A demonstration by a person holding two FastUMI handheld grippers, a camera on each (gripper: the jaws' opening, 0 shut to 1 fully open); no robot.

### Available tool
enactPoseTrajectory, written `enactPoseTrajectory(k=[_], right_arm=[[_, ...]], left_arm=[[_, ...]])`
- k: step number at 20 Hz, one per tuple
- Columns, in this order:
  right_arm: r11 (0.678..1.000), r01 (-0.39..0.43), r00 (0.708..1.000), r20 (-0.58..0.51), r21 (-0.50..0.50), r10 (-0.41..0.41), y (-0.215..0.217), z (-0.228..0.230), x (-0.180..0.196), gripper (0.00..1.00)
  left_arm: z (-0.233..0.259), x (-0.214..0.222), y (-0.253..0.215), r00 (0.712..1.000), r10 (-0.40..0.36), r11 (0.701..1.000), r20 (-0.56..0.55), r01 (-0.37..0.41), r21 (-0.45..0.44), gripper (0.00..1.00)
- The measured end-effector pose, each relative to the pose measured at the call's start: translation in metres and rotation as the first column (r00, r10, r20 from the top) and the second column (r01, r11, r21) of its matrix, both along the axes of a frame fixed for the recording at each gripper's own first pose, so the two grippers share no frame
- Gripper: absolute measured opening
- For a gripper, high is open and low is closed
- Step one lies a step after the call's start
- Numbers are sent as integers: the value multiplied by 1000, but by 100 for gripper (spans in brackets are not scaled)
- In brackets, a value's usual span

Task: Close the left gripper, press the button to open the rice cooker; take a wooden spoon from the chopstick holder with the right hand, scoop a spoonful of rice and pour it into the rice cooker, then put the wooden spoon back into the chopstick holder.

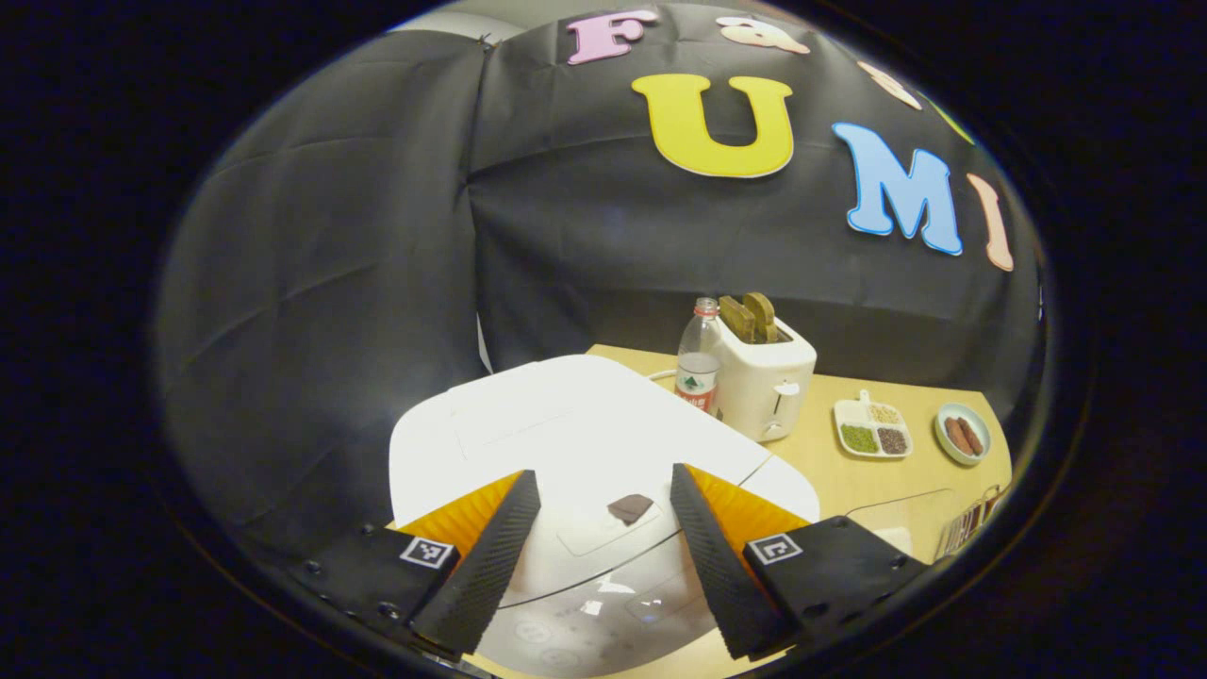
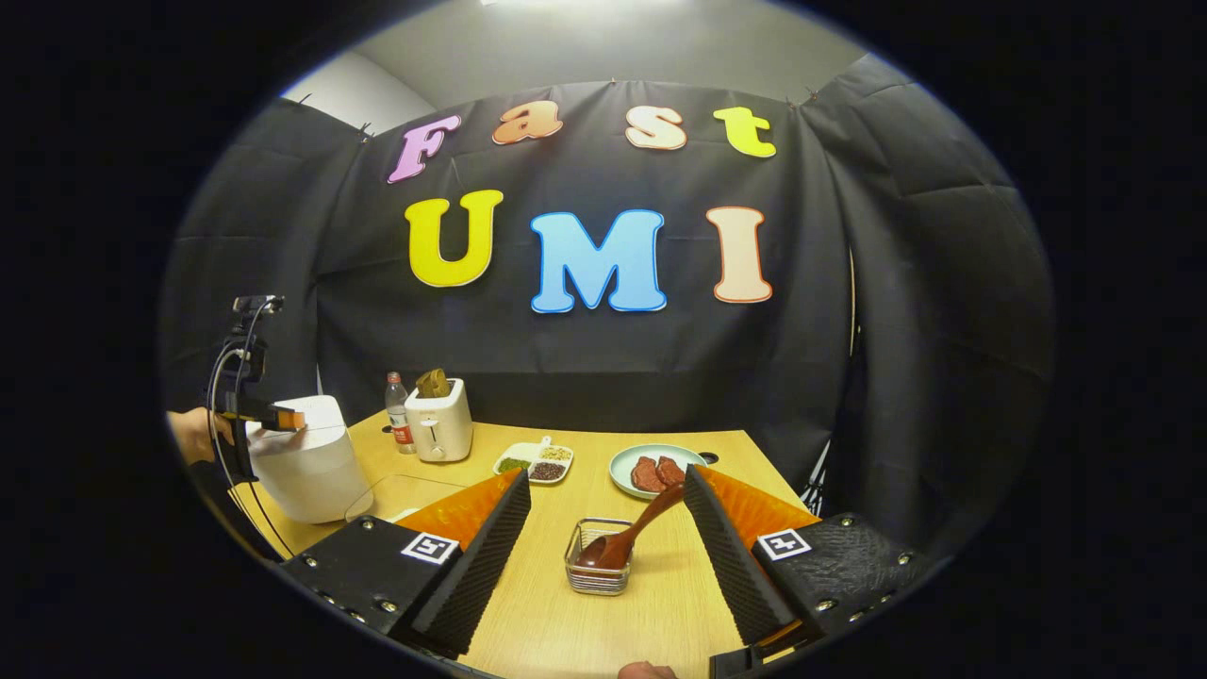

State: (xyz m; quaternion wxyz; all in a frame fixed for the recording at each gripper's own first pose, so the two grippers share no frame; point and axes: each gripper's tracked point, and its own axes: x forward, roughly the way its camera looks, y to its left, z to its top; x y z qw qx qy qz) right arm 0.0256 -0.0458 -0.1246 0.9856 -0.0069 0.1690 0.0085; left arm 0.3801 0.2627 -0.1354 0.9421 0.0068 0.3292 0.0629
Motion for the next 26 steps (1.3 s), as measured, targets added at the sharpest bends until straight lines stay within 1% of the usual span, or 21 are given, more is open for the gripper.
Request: enactPoseTrajectory(k=[3,5,8,10,11,14,15,17,18,20,22,25,26], right_arm=[[1000,-24,999,30,9,24,12,14,7,99],[999,-41,998,49,13,40,21,23,10,99],[998,-54,996,69,15,53,28,34,12,99],[998,-60,995,81,23,58,33,41,13,99],[998,-61,995,86,29,59,35,45,13,99],[997,-70,992,106,38,66,41,56,11,99],[997,-68,991,116,37,64,41,61,10,99],[997,-67,989,132,43,61,45,68,8,99],[997,-67,989,138,48,59,47,70,6,99],[997,-64,986,156,53,55,50,75,4,99],[997,-56,984,171,46,47,51,77,2,99],[998,-46,982,188,53,35,54,80,0,99],[997,-45,980,194,54,34,54,81,-1,99]], left_arm=[[21,12,-2,994,-46,999,101,43,30,98],[35,17,-11,983,-79,997,164,78,12,98],[71,18,-30,955,-114,992,275,122,-12,98],[87,14,-39,936,-135,988,325,150,-21,98],[94,12,-43,927,-145,986,345,164,-25,99],[115,4,-55,898,-178,978,402,206,-27,97],[120,2,-59,888,-190,975,419,221,-27,99],[129,-3,-65,869,-218,968,445,249,-13,99],[133,-7,-68,858,-233,965,458,264,-3,97],[141,-14,-74,837,-247,959,487,283,1,97],[144,-21,-77,830,-246,958,501,287,-5,99],[148,-27,-83,822,-240,955,517,297,-28,97],[149,-27,-84,816,-241,953,525,300,-29,99]])
